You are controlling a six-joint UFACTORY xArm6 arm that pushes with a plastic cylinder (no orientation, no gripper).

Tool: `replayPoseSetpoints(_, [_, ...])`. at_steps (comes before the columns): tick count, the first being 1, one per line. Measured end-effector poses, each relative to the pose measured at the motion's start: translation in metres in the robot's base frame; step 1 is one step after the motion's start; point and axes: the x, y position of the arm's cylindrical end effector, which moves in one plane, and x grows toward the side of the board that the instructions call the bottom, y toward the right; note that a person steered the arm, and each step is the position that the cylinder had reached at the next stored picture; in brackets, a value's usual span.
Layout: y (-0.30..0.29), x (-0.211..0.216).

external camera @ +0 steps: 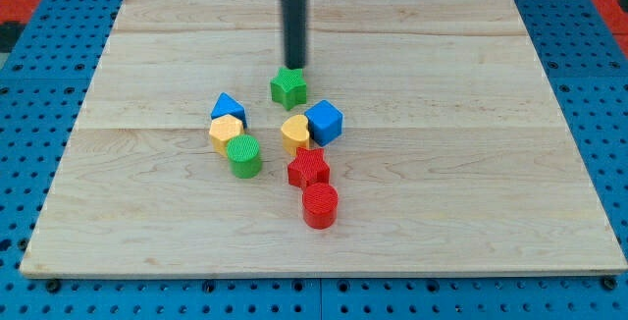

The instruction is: Move the yellow hexagon to the center of the board

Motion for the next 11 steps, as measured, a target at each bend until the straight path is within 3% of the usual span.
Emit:
replayPoseSetpoints(1, [-0.074, 0.02])
replayPoseSetpoints(2, [-0.1, 0.101])
replayPoseSetpoints(5, [-0.073, 0.152])
replayPoseSetpoints(7, [-0.023, 0.076])
replayPoseSetpoints(9, [-0.044, 0.081])
replayPoseSetpoints(11, [0.032, 0.091])
